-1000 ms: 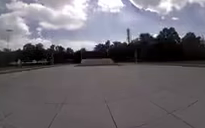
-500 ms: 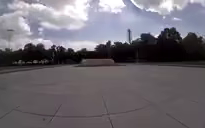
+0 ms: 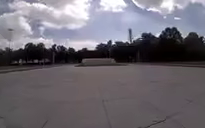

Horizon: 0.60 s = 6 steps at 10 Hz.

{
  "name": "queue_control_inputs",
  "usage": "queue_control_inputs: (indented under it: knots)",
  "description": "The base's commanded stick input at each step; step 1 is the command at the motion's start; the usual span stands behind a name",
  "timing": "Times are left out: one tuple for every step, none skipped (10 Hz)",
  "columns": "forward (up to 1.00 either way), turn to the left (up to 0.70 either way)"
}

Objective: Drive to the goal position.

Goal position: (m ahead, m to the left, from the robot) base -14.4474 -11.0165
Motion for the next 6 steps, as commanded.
queue_control_inputs:
  knots:
    - [0.7, 0.0]
    - [0.7, 0.0]
    - [0.7, 0.0]
    - [0.7, 0.0]
    - [0.7, 0.0]
    - [0.7, 0.0]
